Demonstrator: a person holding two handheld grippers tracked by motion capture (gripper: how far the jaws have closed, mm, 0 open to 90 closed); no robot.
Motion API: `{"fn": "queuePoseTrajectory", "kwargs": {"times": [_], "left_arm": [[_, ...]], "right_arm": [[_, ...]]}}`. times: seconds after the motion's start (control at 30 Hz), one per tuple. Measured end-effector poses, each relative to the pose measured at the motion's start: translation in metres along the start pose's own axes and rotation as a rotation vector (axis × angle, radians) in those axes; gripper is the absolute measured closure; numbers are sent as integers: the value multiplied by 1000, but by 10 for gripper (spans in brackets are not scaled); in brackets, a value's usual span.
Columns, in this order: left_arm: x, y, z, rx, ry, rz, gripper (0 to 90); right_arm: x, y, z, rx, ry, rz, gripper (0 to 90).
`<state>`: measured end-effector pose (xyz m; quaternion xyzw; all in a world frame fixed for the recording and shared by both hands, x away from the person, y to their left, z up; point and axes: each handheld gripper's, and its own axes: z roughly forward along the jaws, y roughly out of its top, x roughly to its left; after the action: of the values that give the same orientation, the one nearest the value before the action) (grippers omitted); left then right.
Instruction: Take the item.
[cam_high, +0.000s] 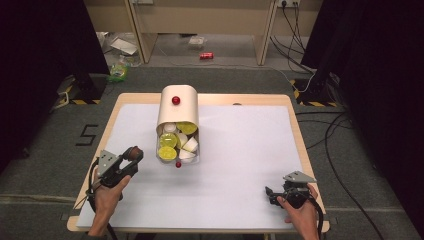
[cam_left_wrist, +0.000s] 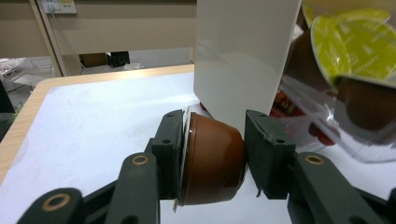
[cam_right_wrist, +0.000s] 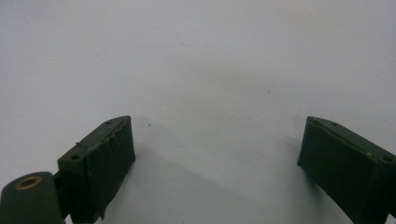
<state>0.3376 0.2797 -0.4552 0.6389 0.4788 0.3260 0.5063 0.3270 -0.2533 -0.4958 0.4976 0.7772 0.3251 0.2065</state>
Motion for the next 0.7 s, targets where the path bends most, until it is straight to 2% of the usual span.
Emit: {"fn": "queuePoseTrajectory", "kwargs": {"times": [0.2,0.7], "left_arm": [[0,-12,4,5,16,4,583],[7,-27,12,72,24,-15,581]], "right_arm": [[0,0,0,0,-1,0,106],[0,0,0,0,-1,0,106]]}}
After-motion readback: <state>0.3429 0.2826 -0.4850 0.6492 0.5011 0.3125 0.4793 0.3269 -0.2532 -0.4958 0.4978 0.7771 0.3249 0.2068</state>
